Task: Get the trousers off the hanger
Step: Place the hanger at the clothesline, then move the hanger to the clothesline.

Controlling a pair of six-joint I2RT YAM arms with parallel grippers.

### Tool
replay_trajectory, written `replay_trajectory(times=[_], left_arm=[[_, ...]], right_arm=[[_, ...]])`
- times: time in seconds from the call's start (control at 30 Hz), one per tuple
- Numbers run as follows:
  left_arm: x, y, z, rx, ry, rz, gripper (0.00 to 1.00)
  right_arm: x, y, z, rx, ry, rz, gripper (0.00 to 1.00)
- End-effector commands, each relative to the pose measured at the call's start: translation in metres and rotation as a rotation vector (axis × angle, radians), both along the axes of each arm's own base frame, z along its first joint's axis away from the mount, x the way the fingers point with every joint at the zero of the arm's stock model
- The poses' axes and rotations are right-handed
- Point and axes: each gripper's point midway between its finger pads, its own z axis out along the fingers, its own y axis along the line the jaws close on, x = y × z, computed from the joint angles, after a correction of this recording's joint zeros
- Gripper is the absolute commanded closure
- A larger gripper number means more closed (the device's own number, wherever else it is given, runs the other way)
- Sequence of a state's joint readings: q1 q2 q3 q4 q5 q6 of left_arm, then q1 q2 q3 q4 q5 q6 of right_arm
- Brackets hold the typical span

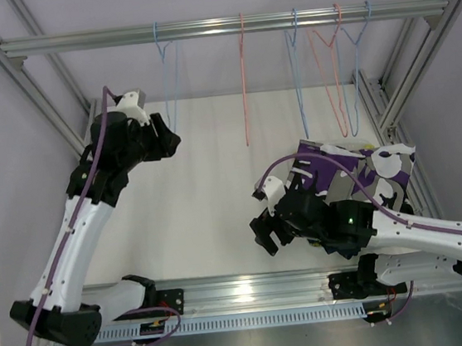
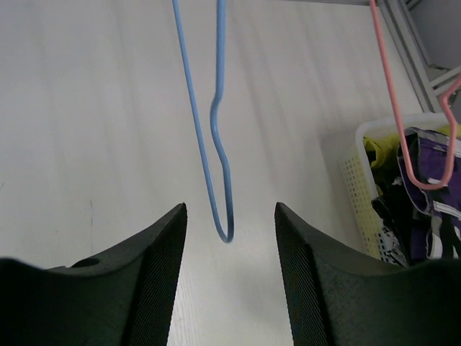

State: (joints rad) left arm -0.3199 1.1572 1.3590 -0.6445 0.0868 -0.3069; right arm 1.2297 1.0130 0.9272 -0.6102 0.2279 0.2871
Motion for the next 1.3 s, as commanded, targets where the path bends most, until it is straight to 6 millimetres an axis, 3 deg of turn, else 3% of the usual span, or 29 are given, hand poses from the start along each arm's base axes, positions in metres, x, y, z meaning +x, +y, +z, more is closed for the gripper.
replay_trajectory(times=[0.0,0.2,0.47,0.6,0.77,1.0,1.27], left_arm=[[-0.013,-0.005,0.026,-0.055,-0.108,-0.032,0.42],[-0.014,-0.006,0.021,-0.034,-0.143,-0.038,0.46],[0.000,-0.008,-0.019,0.099,-0.091,0.024,0.59],[0.003,-0.008,-0.016,0.119,-0.140,0.066,0.77],[0.005,-0.008,-0.005,0.177,-0.207,0.115,0.85],[0.007,-0.009,-0.012,0.286,-0.224,0.139,0.99],[0.011,-0.023,-0.027,0.364,-0.174,0.131,0.99]], right_arm=[[-0.006,0.001,0.018,0.077,0.021,-0.023,0.12],[-0.013,-0.007,0.028,0.109,0.028,-0.046,0.13],[-0.021,-0.020,0.032,0.125,0.033,-0.064,0.13],[-0.023,-0.023,0.030,0.125,0.028,-0.065,0.12],[-0.023,-0.022,0.025,0.131,0.026,-0.058,0.12],[-0.025,-0.021,0.015,0.130,0.032,-0.053,0.12],[-0.026,-0.024,0.013,0.138,0.030,-0.053,0.12]])
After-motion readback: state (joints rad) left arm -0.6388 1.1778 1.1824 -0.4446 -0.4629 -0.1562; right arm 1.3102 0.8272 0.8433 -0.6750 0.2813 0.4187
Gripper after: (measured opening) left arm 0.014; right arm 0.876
